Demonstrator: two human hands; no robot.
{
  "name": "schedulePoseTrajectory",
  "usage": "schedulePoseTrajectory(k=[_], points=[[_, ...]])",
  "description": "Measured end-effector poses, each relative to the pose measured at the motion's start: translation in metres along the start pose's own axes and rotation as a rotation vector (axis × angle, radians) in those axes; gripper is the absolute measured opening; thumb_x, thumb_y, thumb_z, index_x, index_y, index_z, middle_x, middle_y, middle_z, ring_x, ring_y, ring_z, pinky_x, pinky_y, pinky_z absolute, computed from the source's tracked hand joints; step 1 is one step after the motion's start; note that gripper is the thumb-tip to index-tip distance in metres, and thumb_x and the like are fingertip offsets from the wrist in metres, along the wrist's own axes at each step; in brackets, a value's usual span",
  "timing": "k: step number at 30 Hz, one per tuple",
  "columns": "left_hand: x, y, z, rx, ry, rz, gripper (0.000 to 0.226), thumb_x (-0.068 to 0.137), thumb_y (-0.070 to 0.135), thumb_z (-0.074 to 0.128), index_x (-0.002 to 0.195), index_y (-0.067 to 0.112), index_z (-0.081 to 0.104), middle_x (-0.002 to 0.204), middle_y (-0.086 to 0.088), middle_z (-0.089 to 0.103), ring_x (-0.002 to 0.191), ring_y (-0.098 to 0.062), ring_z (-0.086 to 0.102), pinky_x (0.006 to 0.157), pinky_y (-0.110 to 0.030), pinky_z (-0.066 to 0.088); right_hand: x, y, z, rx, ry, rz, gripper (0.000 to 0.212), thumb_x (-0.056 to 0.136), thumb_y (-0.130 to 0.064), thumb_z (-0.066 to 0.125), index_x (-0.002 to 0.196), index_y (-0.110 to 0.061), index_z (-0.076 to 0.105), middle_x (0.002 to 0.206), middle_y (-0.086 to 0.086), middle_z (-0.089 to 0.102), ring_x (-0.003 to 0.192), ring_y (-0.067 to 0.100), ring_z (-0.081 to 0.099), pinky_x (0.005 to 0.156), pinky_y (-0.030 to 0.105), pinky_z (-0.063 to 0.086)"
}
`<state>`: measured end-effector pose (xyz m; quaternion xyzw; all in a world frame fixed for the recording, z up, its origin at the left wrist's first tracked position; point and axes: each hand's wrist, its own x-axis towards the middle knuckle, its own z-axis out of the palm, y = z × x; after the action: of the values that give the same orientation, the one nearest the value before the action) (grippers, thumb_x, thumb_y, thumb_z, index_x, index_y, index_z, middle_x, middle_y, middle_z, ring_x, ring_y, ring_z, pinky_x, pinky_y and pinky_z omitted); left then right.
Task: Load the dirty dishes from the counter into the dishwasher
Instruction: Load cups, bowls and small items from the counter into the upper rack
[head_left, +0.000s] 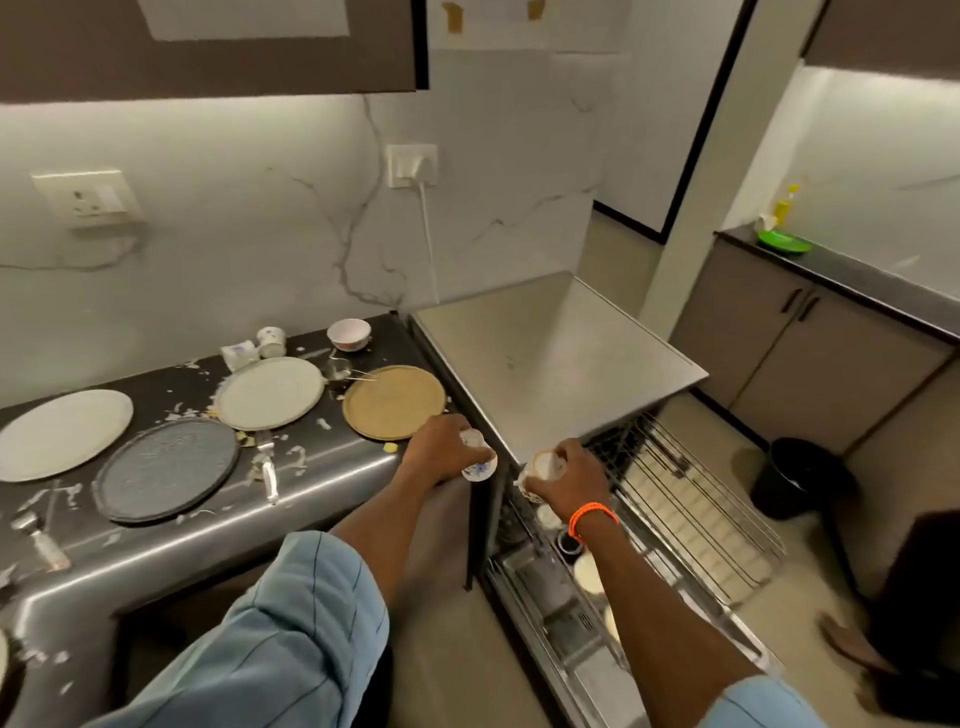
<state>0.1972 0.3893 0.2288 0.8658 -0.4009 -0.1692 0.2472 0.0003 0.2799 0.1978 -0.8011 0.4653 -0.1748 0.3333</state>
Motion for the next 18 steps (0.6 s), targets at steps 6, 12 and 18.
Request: schedulePoseTrajectory(k=[6, 12, 18], points=[[-0.006, 0.058, 0.067, 0.011, -0.113, 0.065, 0.053, 0.065, 0.057, 0.077, 0.106, 0.025, 0.070, 0.102, 0.006, 0.068, 0.091, -0.015, 0.065, 0.072, -0.030, 0.052, -0.020, 0.085, -0.042, 0.008, 0.026, 0.167, 0.062, 0.057, -0.045, 0.086, 0.104, -0.023, 0.052, 0.103, 0.004, 0.061, 0.089, 0.025, 0.057, 0.072, 0.032, 0.048], [0.004, 0.098, 0.136, 0.044, -0.272, 0.090, 0.053, 0.059, 0.054, 0.075, 0.104, 0.026, 0.069, 0.106, 0.003, 0.067, 0.090, -0.015, 0.062, 0.073, -0.029, 0.051, -0.025, 0.155, -0.067, 0.123, 0.161, 0.398, 0.058, 0.058, -0.032, 0.091, 0.098, -0.015, 0.052, 0.097, 0.007, 0.059, 0.085, 0.026, 0.055, 0.074, 0.038, 0.052], [0.046, 0.124, 0.204, 0.114, -0.446, 0.142, 0.055, 0.071, 0.048, 0.077, 0.118, 0.023, 0.064, 0.119, -0.001, 0.060, 0.103, -0.020, 0.058, 0.081, -0.032, 0.047, -0.015, 0.221, -0.065, 0.201, 0.196, 0.601, 0.067, 0.056, -0.032, 0.093, 0.107, -0.010, 0.056, 0.102, 0.009, 0.061, 0.091, 0.029, 0.058, 0.080, 0.039, 0.053]])
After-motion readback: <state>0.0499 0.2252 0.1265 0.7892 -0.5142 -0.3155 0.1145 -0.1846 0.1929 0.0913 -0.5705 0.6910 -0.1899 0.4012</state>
